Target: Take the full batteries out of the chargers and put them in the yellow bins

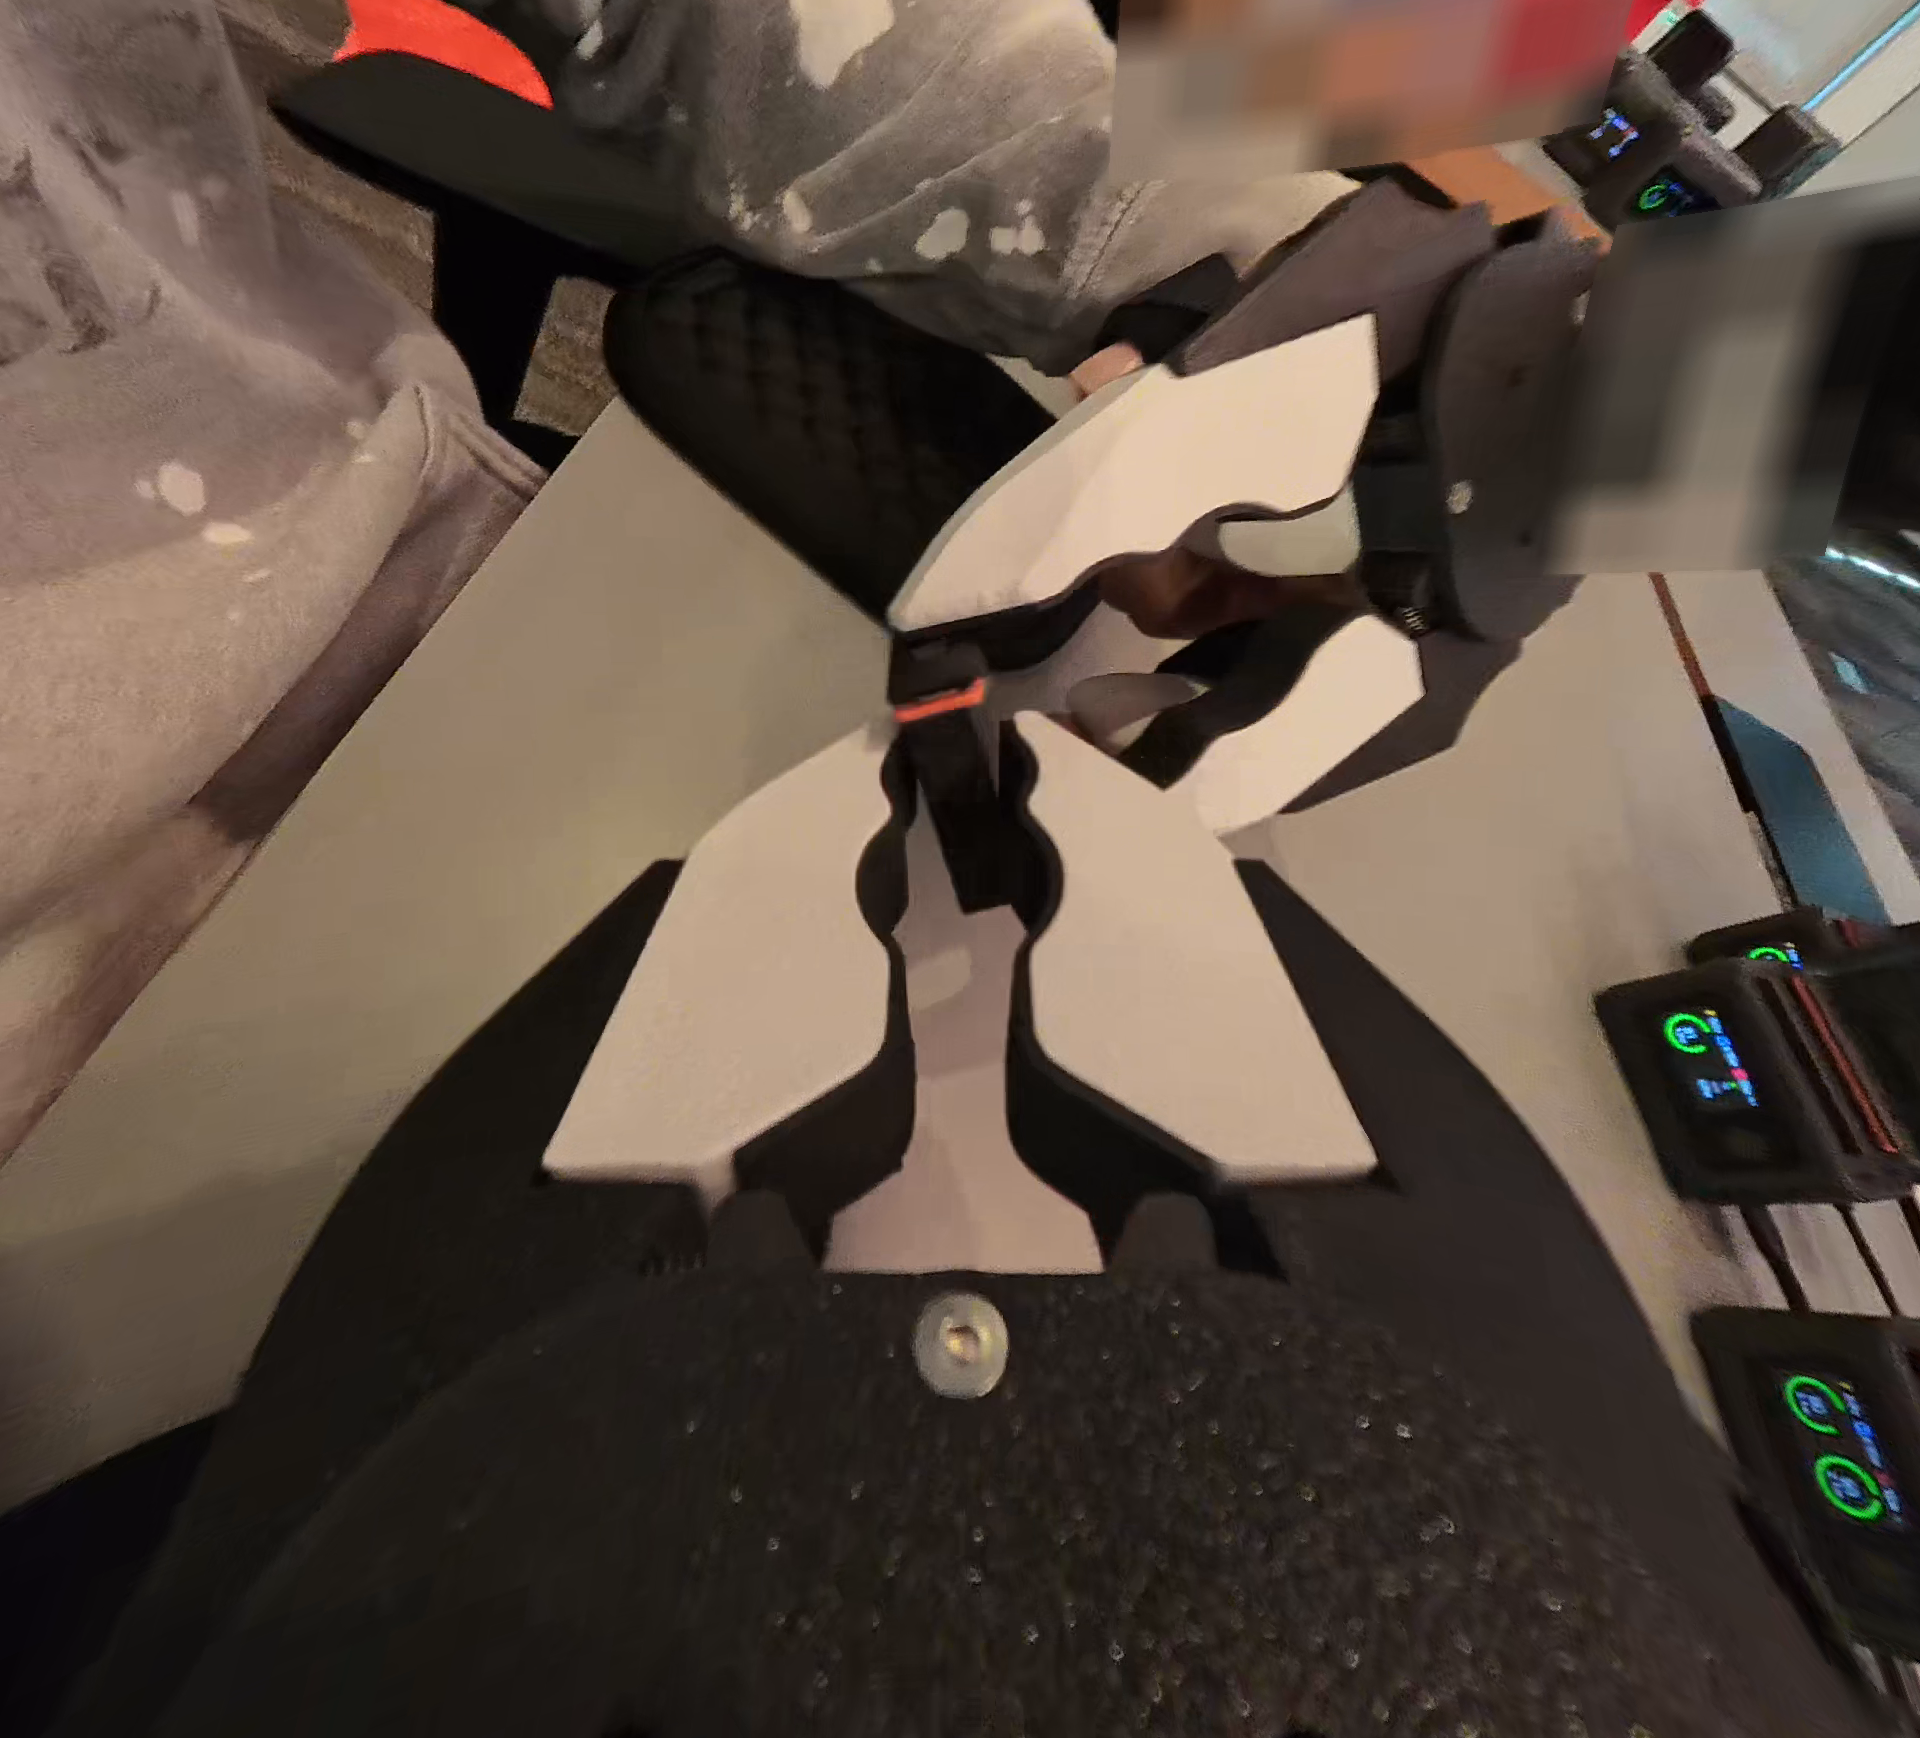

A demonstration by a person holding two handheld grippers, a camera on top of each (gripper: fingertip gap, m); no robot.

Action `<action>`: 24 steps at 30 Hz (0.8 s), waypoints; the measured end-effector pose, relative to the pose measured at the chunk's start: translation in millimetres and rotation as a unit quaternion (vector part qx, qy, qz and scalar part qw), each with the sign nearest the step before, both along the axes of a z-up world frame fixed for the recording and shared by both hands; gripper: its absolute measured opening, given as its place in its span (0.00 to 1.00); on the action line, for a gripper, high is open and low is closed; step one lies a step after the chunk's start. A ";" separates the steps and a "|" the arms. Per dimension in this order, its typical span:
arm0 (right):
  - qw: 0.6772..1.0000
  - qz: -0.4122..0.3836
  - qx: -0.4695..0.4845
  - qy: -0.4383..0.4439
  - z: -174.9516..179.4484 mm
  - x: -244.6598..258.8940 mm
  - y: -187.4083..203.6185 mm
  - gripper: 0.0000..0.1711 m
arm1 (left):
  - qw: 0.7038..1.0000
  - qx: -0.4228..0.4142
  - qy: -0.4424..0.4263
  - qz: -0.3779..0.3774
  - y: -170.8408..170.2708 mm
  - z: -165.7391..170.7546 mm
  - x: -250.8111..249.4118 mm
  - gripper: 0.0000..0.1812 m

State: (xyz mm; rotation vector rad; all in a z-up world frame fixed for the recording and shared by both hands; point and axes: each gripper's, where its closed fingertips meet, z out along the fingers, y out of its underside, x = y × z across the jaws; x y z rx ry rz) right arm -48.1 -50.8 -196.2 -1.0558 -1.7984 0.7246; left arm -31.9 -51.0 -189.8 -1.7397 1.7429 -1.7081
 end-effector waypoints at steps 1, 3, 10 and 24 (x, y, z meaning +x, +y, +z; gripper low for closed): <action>1.000 -0.007 -0.005 0.003 0.2 0.3 2.2 0.08 | 1.000 -0.003 -0.004 0.009 2.7 1.3 0.6 0.22; 1.000 -0.016 -0.022 -0.002 -1.1 3.0 6.9 0.05 | 0.999 0.006 -0.017 0.037 9.4 3.9 1.9 0.17; 0.990 -0.103 -0.093 0.004 -2.5 12.2 43.8 0.06 | 0.946 0.255 -0.015 0.202 50.8 18.2 -6.0 0.19; 0.991 -0.125 -0.054 0.019 -2.5 11.9 54.6 0.05 | 0.888 0.415 0.122 0.154 53.9 -12.2 -4.1 0.10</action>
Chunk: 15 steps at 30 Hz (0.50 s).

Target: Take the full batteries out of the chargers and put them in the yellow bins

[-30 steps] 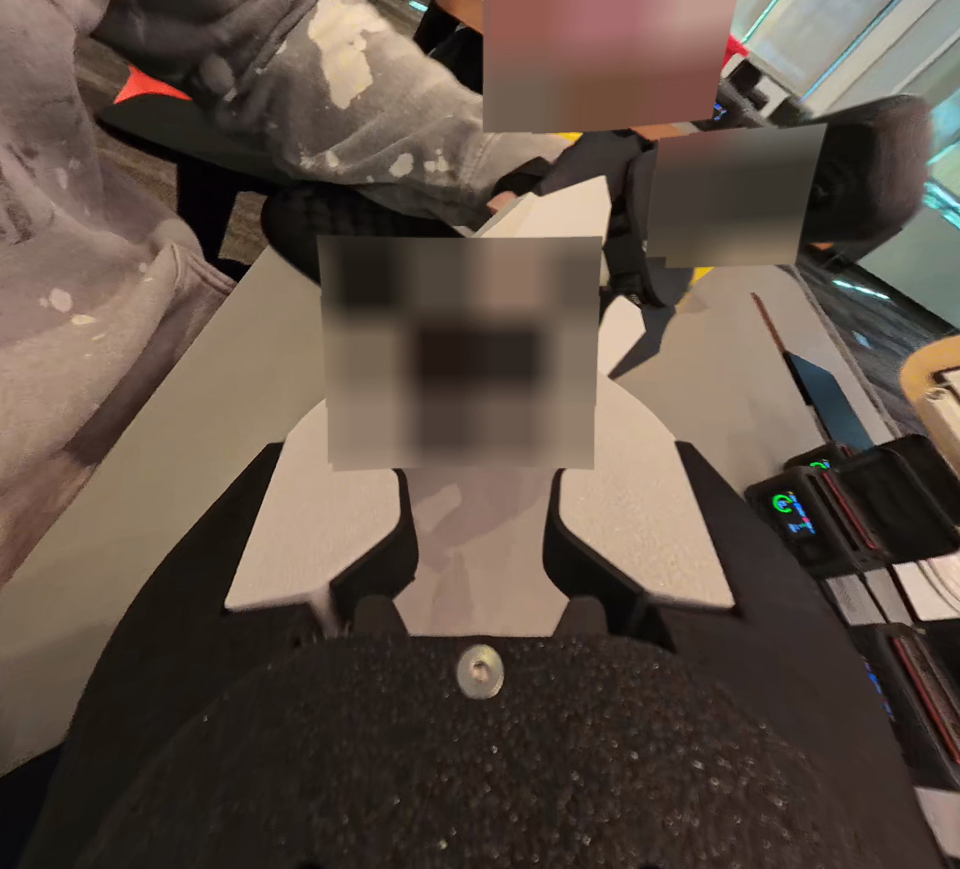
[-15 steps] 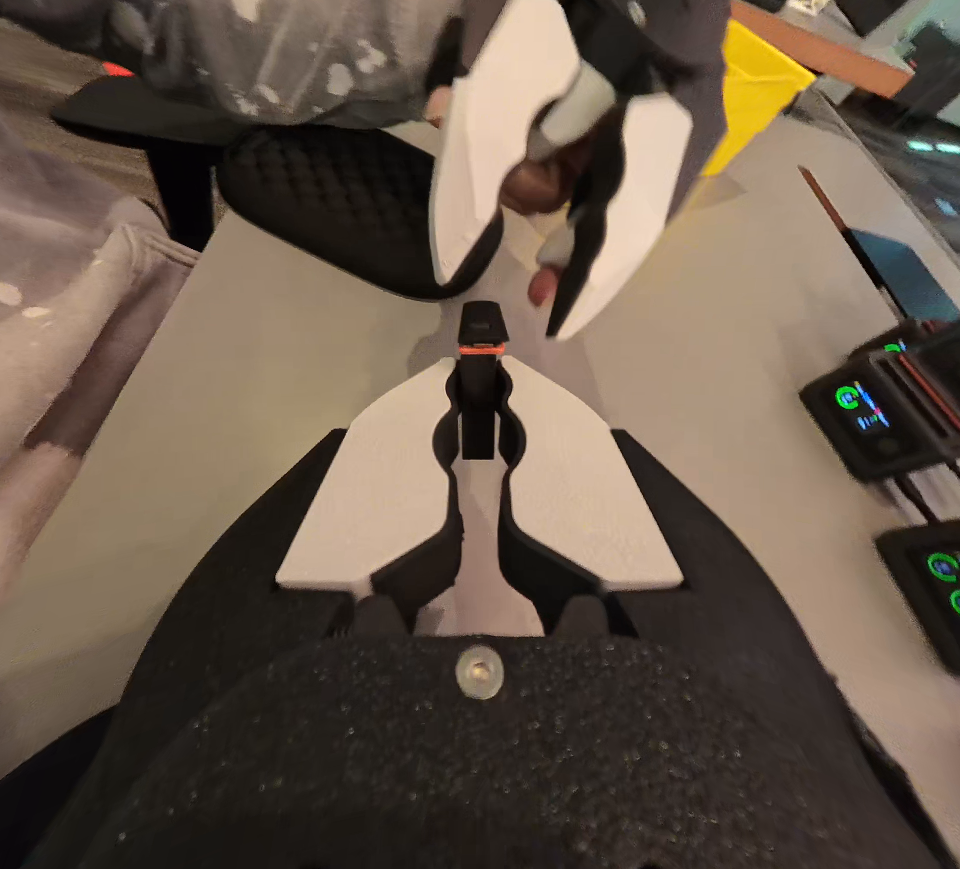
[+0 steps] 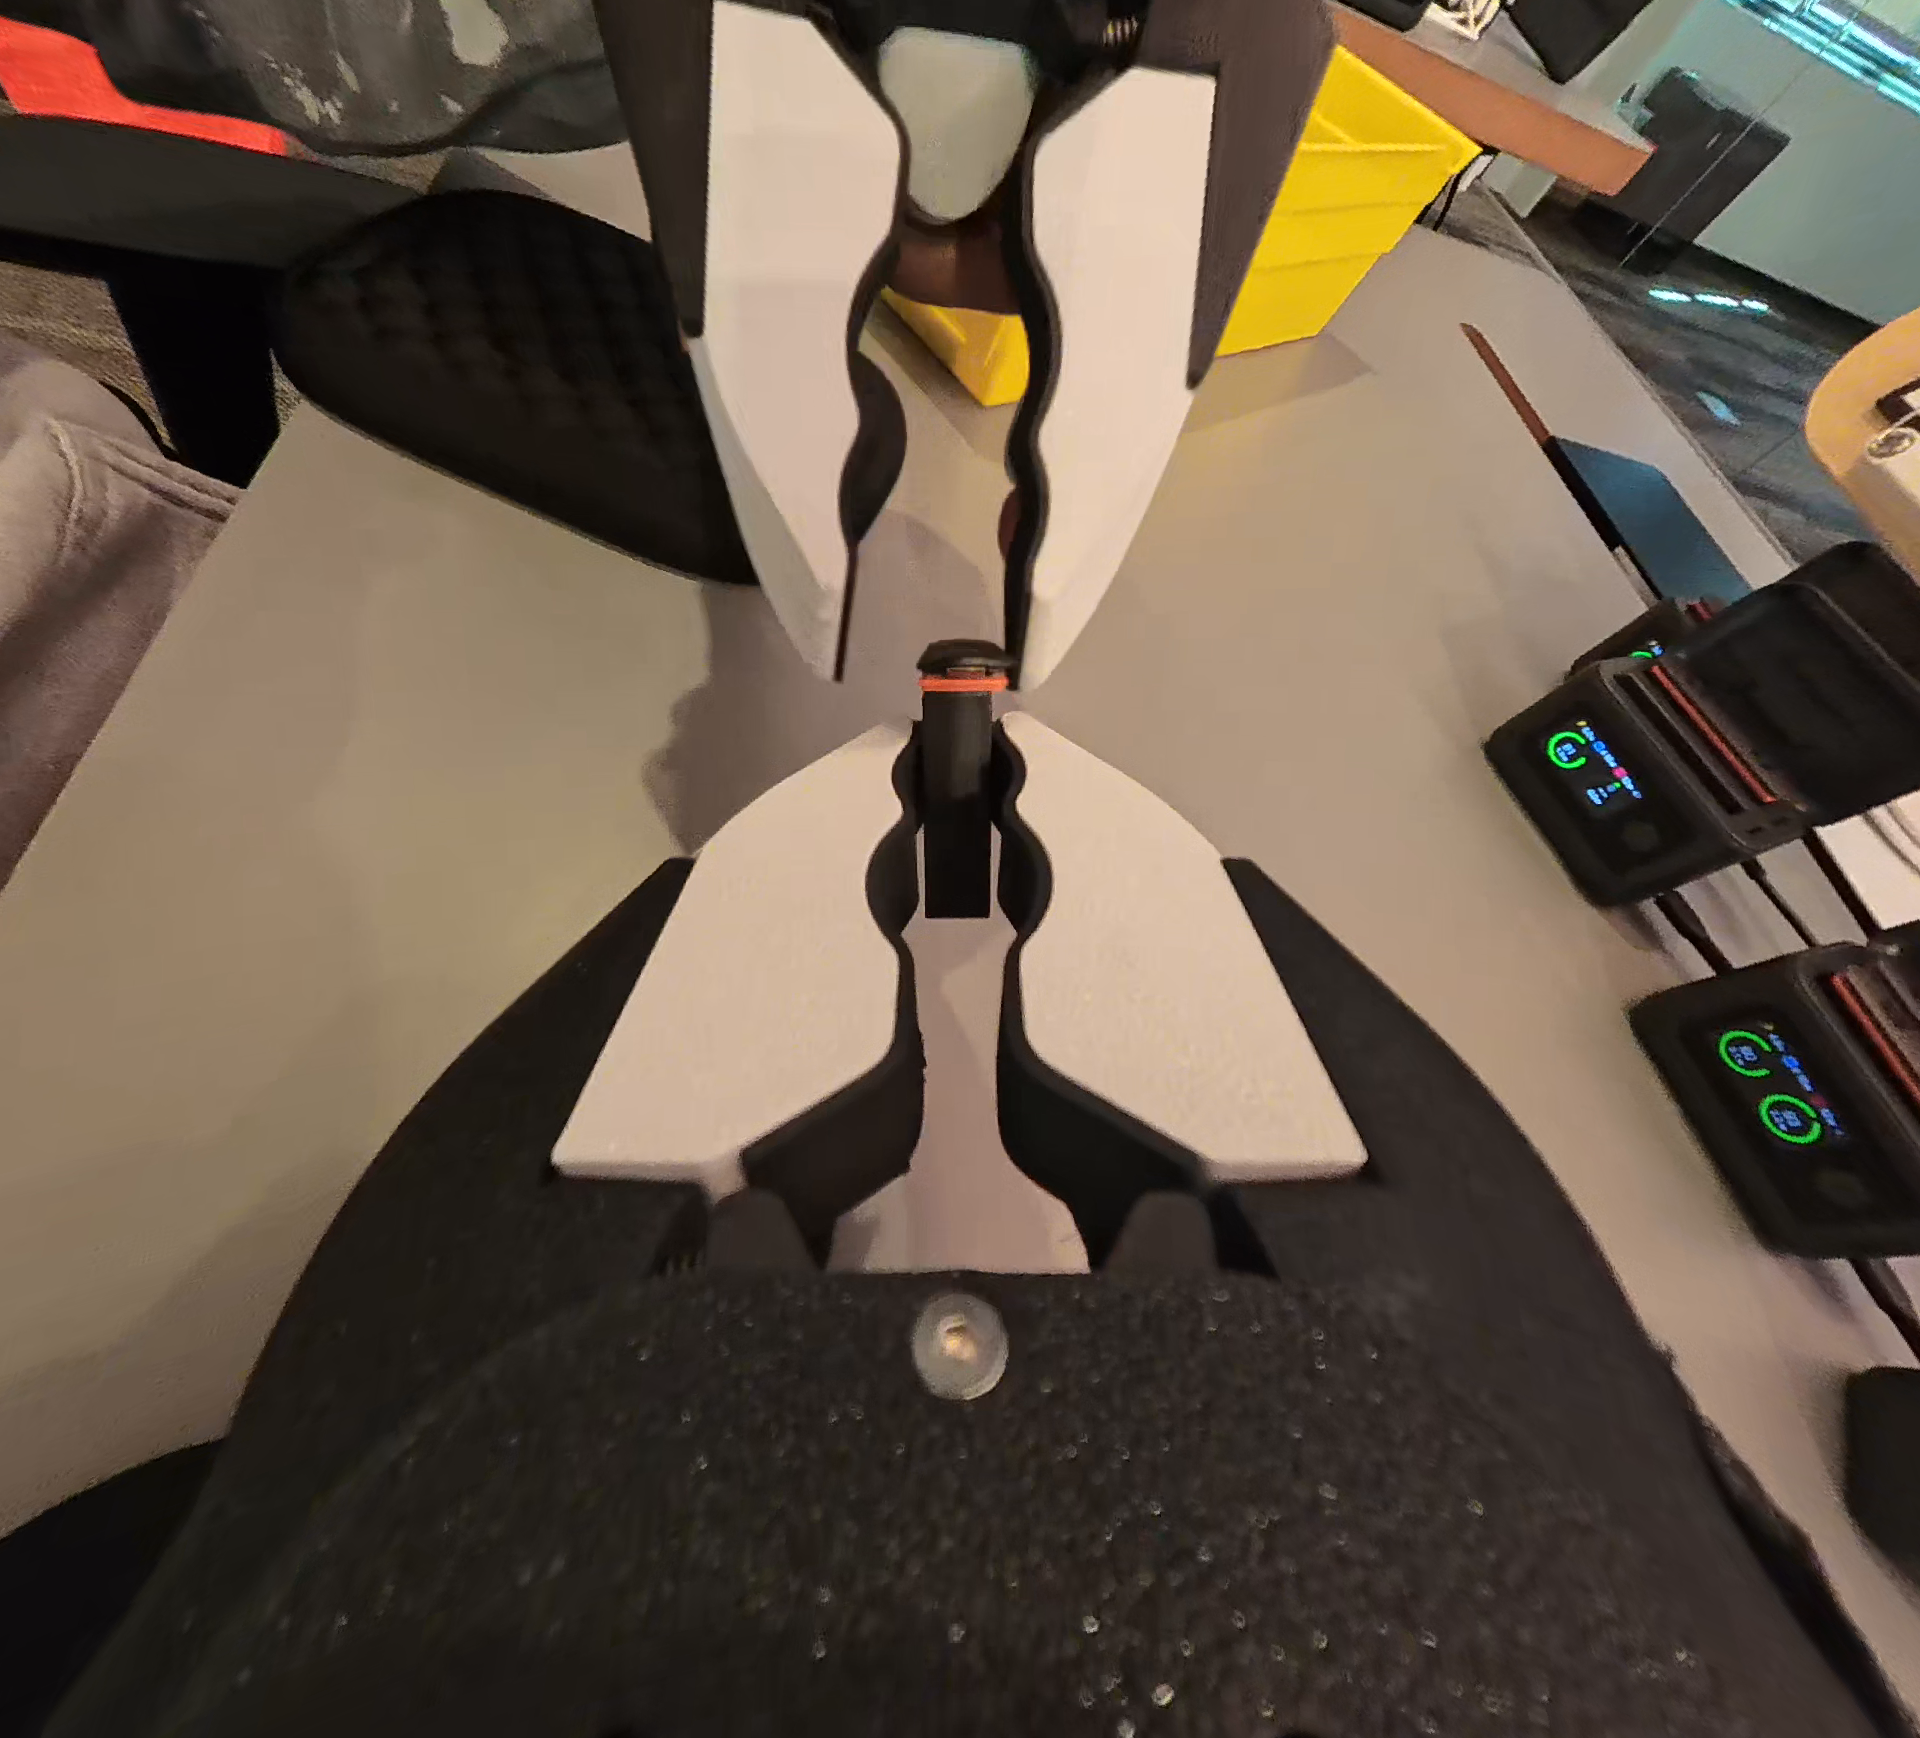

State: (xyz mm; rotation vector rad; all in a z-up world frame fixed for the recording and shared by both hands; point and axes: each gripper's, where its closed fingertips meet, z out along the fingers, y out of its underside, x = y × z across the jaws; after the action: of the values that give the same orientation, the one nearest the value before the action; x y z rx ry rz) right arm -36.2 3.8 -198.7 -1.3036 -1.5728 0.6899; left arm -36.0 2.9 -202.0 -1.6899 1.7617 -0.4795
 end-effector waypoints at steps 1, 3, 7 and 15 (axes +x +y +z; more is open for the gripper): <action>1.000 0.002 0.005 -0.002 0.4 0.2 -1.0 0.05 | 1.000 0.010 0.006 0.005 3.1 -1.4 0.6 0.10; 1.000 0.006 0.012 0.002 3.2 -0.1 -3.4 0.05 | 1.000 0.002 0.010 -0.004 -0.3 -4.0 4.1 0.09; 1.000 0.006 0.016 0.004 5.0 0.6 -3.8 0.05 | 0.999 0.026 0.030 -0.014 0.8 -2.5 4.4 0.09; 0.999 -0.045 0.000 -0.005 0.1 12.3 19.3 0.07 | 0.995 0.045 0.085 0.004 21.0 5.6 -9.4 0.09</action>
State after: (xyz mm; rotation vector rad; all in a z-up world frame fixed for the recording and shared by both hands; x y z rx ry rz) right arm -23.9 23.1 -198.6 -1.3710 -1.5135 0.6278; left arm -45.4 23.9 -196.4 -1.7152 1.8675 -0.2539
